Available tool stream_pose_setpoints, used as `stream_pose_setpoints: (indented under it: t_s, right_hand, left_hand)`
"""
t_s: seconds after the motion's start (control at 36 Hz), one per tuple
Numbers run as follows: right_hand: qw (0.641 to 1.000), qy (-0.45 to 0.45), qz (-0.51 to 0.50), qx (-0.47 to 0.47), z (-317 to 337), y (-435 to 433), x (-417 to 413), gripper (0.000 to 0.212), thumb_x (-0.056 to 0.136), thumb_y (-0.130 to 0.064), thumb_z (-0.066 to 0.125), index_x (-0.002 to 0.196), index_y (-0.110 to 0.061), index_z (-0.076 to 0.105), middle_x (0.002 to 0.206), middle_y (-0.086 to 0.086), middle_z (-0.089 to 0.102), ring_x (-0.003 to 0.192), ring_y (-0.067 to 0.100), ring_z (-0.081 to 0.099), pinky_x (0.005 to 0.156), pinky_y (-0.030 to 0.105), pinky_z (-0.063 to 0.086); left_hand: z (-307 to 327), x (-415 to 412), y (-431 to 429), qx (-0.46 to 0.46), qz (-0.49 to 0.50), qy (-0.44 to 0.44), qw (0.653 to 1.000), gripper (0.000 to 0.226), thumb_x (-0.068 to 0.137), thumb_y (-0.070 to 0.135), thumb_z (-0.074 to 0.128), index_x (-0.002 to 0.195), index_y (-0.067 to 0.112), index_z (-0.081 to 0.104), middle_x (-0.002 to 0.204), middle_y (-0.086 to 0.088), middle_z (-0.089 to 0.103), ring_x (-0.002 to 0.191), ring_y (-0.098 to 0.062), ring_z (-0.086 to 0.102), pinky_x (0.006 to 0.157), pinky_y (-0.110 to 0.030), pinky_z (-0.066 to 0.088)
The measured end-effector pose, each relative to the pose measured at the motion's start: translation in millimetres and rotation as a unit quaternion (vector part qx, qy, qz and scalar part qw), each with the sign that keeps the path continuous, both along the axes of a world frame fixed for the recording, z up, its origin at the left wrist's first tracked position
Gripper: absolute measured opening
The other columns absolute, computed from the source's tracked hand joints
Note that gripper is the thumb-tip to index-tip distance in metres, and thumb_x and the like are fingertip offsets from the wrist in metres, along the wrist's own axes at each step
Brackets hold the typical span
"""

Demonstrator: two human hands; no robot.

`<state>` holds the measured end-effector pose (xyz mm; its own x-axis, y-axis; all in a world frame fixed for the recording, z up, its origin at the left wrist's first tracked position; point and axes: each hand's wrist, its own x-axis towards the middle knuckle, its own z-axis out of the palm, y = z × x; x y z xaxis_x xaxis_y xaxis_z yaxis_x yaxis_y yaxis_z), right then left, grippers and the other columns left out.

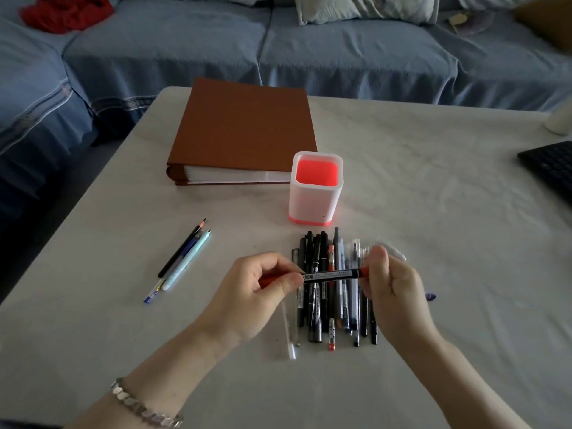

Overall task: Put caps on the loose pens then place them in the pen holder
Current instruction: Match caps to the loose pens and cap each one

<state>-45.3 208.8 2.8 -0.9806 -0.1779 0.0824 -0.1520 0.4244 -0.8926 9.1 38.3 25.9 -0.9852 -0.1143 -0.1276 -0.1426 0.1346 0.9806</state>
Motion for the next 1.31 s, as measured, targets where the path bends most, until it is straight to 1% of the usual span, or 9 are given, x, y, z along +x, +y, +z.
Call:
stream_pose_setpoints:
  t_s: [0.19,0.33,0.47,0.61,0.69,0.78,0.94,1.06,1.31]
  right_hand:
    - [0.998,0.037,0.03,-0.041,-5.1,5.4,-1.0,0.047,0.08,-0.049,0.027,0.051,-0.013,0.023,0.045,-0.001,0.025,0.042,0.009,0.021,0.042,0.018,0.019]
    - [0.975,0.025,0.158,0.155,-26.4,18.5,1.8,0.05,0.089,-0.049,0.033,0.049,-0.019,0.03,0.041,-0.006,0.034,0.043,0.012,0.032,0.044,0.019,0.02]
    - [0.923,0.137,0.257,0.25,-18.0,5.6,3.1,0.026,0.085,-0.039,0.047,0.096,-0.023,0.065,0.082,-0.01,0.066,0.084,0.009,0.048,0.066,0.007,0.032]
    - [0.966,0.069,0.17,0.182,-13.9,4.7,-4.5,0.009,0.087,-0.019,0.059,0.092,-0.019,0.066,0.074,-0.016,0.054,0.075,0.004,0.052,0.068,0.008,0.038]
    - [0.985,0.056,0.062,0.148,-17.0,13.1,-10.5,0.009,0.086,-0.012,0.059,0.078,-0.015,0.063,0.075,-0.007,0.049,0.068,0.004,0.051,0.062,0.003,0.035]
    - [0.986,0.033,0.003,0.16,-21.3,17.6,-14.3,0.009,0.087,-0.012,0.058,0.08,-0.01,0.064,0.077,-0.001,0.051,0.066,0.007,0.051,0.062,0.001,0.035]
    - [0.981,0.037,-0.025,0.191,-28.7,10.4,-7.8,0.028,0.091,-0.012,0.045,0.116,-0.023,0.052,0.065,-0.007,0.052,0.051,0.014,0.045,0.048,0.031,0.035]
    - [0.961,0.023,-0.001,0.277,-41.1,1.1,-8.0,0.025,0.092,-0.017,0.041,0.109,-0.023,0.059,0.098,0.003,0.061,0.072,0.023,0.055,0.055,0.029,0.04]
    - [0.963,0.039,0.037,0.265,-36.9,7.3,-11.5,0.022,0.09,-0.024,0.051,0.108,-0.024,0.064,0.101,-0.003,0.058,0.075,0.014,0.055,0.063,0.03,0.048]
  left_hand:
    - [-4.4,2.1,3.2,0.106,0.003,-0.095,0.99,0.024,0.084,0.001,0.056,0.062,0.011,0.062,0.048,0.003,0.047,0.041,-0.008,0.035,0.04,-0.016,0.029]
    - [-14.5,-7.0,-6.8,-0.057,-0.07,-0.112,0.99,0.02,0.083,0.011,0.062,0.065,0.019,0.063,0.045,0.014,0.053,0.044,0.003,0.047,0.049,-0.008,0.036]
    - [-26.7,-9.3,-3.2,-0.112,-0.061,-0.08,0.989,0.004,0.079,0.02,0.068,0.077,0.023,0.067,0.07,0.008,0.068,0.069,-0.004,0.064,0.074,-0.022,0.053]
    - [-40.0,-4.5,-24.2,-0.205,0.057,-0.016,0.977,0.015,0.082,0.026,0.063,0.096,0.02,0.06,0.087,0.004,0.065,0.077,-0.006,0.059,0.073,-0.017,0.047]
    - [-49.5,-0.9,-50.8,-0.348,0.155,-0.009,0.925,0.025,0.083,0.015,0.063,0.107,0.008,0.06,0.097,-0.003,0.063,0.089,-0.018,0.058,0.077,-0.021,0.04]
    - [-60.1,-0.2,-75.6,-0.456,0.165,-0.042,0.873,0.027,0.079,0.0,0.062,0.106,-0.003,0.06,0.101,-0.021,0.064,0.096,-0.039,0.056,0.082,-0.041,0.043]
    - [-71.7,-1.9,-91.2,-0.531,0.143,-0.116,0.827,0.022,0.081,0.002,0.059,0.102,-0.003,0.059,0.097,-0.023,0.06,0.092,-0.042,0.052,0.077,-0.046,0.043]
    - [-73.7,-5.4,-86.0,-0.537,0.126,-0.128,0.824,0.02,0.081,-0.001,0.056,0.101,-0.003,0.06,0.097,-0.024,0.059,0.092,-0.042,0.053,0.075,-0.046,0.044]
    - [-66.6,-10.9,-57.5,-0.446,0.109,-0.085,0.884,0.023,0.083,0.002,0.051,0.104,-0.003,0.06,0.099,-0.023,0.058,0.087,-0.039,0.057,0.073,-0.04,0.044]
